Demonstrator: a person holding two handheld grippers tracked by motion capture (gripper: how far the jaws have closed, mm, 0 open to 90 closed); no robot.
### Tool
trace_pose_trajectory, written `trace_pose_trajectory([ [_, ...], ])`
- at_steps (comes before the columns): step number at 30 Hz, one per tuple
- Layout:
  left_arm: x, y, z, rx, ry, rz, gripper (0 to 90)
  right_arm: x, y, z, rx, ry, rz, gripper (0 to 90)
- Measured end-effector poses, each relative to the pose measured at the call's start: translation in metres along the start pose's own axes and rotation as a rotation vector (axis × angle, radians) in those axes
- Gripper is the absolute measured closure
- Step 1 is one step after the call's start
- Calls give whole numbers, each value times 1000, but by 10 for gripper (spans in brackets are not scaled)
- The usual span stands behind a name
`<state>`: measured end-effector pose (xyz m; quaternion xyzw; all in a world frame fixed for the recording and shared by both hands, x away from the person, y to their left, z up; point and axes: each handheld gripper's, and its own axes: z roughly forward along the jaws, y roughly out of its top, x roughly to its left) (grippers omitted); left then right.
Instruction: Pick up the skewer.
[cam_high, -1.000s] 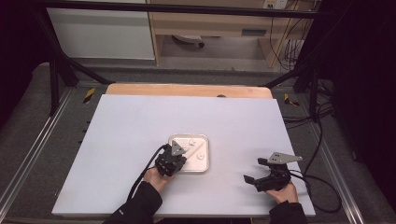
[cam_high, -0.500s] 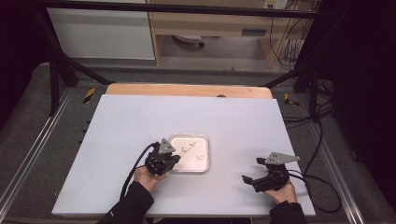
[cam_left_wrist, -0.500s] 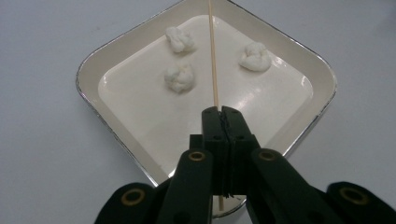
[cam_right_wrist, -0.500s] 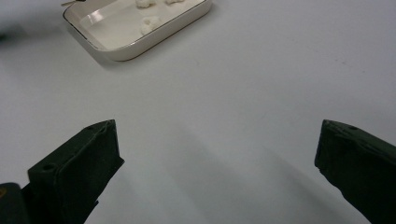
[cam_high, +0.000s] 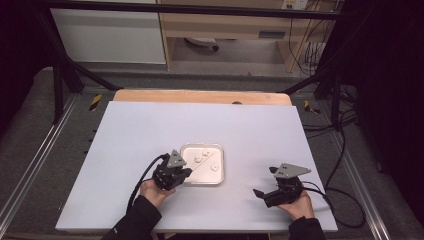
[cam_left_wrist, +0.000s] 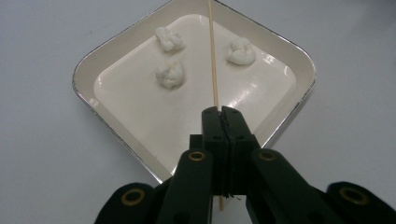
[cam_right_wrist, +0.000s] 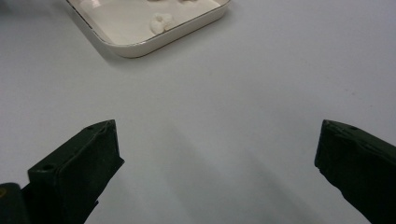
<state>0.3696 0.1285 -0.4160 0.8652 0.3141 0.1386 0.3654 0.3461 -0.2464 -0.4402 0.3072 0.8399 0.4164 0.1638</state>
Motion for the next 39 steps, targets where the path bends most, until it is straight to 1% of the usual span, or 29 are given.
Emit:
trace_pose_trajectory([
  [3, 1, -1, -1, 6, -8, -2, 890, 4, 5, 3, 5, 0, -32, 8],
  [8, 2, -2, -3, 18, -22, 3, 889, 11, 11, 9, 41, -15, -87, 8],
  [12, 2, -1, -5, 25, -24, 12, 889, 18, 18, 11, 62, -28, -142, 9],
  [17, 1, 1, -8, 29, -32, 24, 889, 24, 25, 13, 76, -38, -187, 9],
  [19, -1, 2, -8, 32, -35, 31, 889, 27, 29, 15, 87, -42, -215, 13],
  [20, -1, 3, -8, 31, -36, 32, 889, 27, 29, 15, 87, -42, -215, 13],
  [21, -2, 4, -8, 33, -38, 37, 889, 30, 32, 16, 92, -48, -235, 14],
  [22, -3, 5, -8, 35, -41, 40, 889, 30, 32, 16, 92, -48, -235, 14],
  [27, -8, 10, -8, 37, -46, 60, 889, 37, 37, 17, 89, -78, -312, 27],
  [33, -18, 18, -6, 45, -52, 98, 889, 43, 43, 19, 108, -85, -372, 38],
  [39, -28, 26, -2, 44, -72, 120, 890, 47, 45, 22, 126, -80, -413, 64],
])
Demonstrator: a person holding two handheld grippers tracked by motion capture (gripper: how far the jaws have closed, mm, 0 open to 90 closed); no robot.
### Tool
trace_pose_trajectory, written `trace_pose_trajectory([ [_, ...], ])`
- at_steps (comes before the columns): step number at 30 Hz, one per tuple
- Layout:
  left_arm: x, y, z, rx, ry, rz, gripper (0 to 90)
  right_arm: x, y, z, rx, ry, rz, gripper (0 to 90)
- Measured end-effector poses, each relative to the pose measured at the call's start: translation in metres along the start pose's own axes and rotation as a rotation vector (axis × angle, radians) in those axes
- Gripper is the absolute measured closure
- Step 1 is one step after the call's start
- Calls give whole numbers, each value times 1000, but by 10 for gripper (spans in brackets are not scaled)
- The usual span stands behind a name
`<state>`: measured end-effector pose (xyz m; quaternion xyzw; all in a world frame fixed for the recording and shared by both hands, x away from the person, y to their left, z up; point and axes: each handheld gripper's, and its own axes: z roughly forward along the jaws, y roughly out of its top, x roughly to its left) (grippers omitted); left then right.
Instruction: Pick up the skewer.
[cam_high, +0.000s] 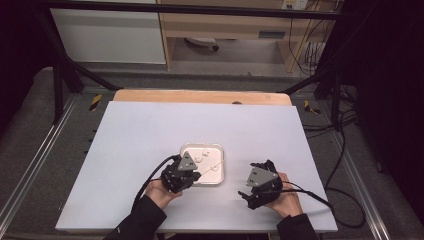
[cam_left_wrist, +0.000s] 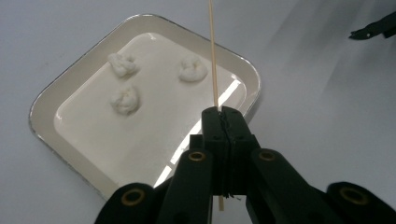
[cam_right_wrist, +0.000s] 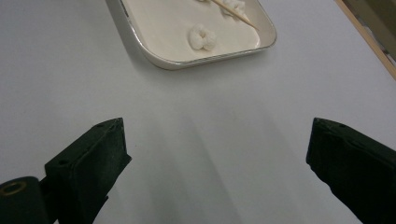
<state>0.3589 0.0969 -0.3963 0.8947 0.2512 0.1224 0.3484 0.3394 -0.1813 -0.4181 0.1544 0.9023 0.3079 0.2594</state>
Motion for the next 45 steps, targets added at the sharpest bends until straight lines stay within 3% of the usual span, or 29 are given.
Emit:
trace_pose_trajectory([
  [10, -17, 19, 10, 15, -31, 59, 890, 3, 5, 2, 21, -9, -74, 93],
  [16, -23, 25, 16, 29, -43, 81, 890, 3, 5, 2, 38, -15, -89, 106],
  [26, -31, 37, 23, 54, -61, 129, 890, 7, 4, 0, 24, -1, -167, 219],
  [32, -37, 40, 24, 62, -73, 151, 890, 10, 5, -2, -7, -30, -243, 321],
  [40, -43, 45, 28, 70, -96, 171, 890, 13, 8, -2, -4, -60, -351, 417],
  [41, -44, 46, 28, 72, -98, 177, 890, 15, 8, -2, 1, -46, -342, 432],
  [43, -45, 48, 29, 78, -100, 185, 890, 15, 9, -1, 5, -68, -417, 479],
  [45, -46, 49, 29, 82, -100, 190, 890, 15, 9, -1, 12, -68, -432, 488],
])
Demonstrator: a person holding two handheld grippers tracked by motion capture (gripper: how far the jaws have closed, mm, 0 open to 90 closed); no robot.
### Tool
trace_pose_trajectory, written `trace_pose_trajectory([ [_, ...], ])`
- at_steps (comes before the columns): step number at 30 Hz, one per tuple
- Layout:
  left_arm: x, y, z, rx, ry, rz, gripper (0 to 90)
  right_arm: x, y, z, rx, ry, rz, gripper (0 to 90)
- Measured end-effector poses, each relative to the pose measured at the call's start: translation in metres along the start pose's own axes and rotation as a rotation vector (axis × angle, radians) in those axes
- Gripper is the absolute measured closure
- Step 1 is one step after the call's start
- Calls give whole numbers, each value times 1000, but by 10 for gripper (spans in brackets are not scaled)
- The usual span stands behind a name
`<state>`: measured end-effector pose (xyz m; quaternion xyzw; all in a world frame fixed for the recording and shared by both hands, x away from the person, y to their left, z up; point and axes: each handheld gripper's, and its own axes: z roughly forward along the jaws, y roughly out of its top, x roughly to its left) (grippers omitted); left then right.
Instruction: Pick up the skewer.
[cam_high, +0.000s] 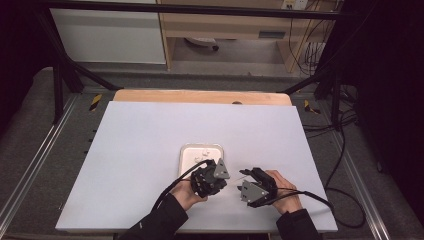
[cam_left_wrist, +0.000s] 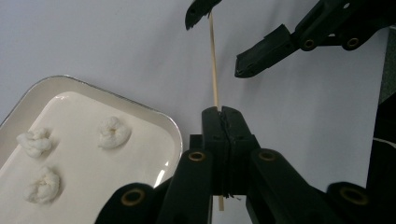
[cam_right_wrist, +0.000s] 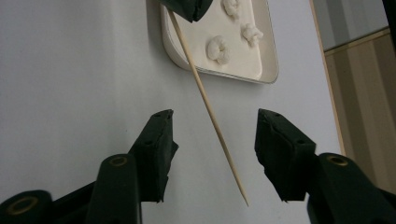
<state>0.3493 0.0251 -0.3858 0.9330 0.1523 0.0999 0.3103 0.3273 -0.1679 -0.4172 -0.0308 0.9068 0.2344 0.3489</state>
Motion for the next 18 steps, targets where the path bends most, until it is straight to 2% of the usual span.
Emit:
trace_pose_trajectory([
  [5, -1, 2, 3, 8, -2, 9, 890, 2, 0, 1, 20, -6, -57, 559],
  [6, -1, 2, 3, 12, -2, 13, 889, 1, -1, 2, 18, -7, -89, 568],
  [7, -1, 3, 4, 13, -4, 14, 890, 3, 0, 2, 25, -5, -82, 578],
  [8, -1, 3, 5, 14, -14, 14, 890, 2, 0, 3, 24, -9, -103, 596],
  [15, -2, 3, 4, 13, -16, 22, 890, 4, 1, 4, 30, 7, -145, 703],
  [18, -2, 4, 5, 16, -14, 32, 890, 4, 1, 5, 29, 11, -157, 722],
])
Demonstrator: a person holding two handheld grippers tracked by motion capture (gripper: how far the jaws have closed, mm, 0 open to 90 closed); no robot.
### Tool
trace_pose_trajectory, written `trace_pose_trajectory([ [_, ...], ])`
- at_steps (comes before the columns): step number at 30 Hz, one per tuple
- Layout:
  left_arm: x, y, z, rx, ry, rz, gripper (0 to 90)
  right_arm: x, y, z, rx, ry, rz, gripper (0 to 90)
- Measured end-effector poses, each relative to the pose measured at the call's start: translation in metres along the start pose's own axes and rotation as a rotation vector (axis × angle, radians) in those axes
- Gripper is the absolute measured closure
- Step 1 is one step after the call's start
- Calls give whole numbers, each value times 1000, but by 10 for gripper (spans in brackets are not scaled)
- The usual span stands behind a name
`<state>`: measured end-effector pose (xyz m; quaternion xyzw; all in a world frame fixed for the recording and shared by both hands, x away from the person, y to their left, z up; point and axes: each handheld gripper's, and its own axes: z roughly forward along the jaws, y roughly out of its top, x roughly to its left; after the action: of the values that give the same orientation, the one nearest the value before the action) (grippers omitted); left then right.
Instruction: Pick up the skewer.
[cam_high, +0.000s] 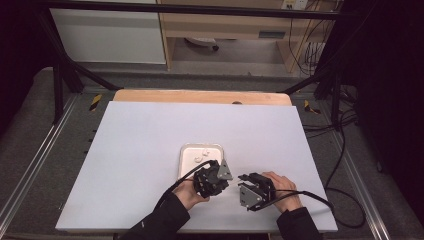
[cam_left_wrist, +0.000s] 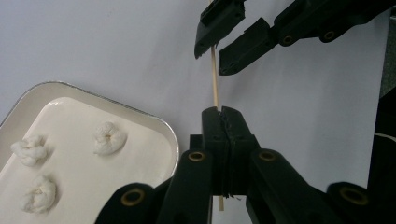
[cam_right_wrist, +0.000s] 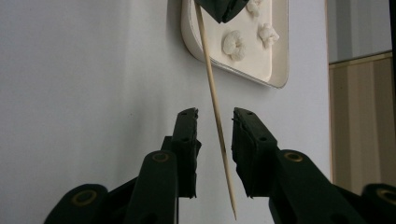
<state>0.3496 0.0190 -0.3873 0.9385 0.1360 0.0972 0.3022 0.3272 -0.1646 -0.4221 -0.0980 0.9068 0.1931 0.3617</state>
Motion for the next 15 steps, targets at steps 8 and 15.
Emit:
trace_pose_trajectory([
  [8, -1, 0, 0, 3, -1, 11, 890, 0, 0, 2, 9, 10, -17, 808],
  [15, 0, 0, -1, -2, -7, 8, 889, 0, -1, 1, 12, 5, -53, 872],
])
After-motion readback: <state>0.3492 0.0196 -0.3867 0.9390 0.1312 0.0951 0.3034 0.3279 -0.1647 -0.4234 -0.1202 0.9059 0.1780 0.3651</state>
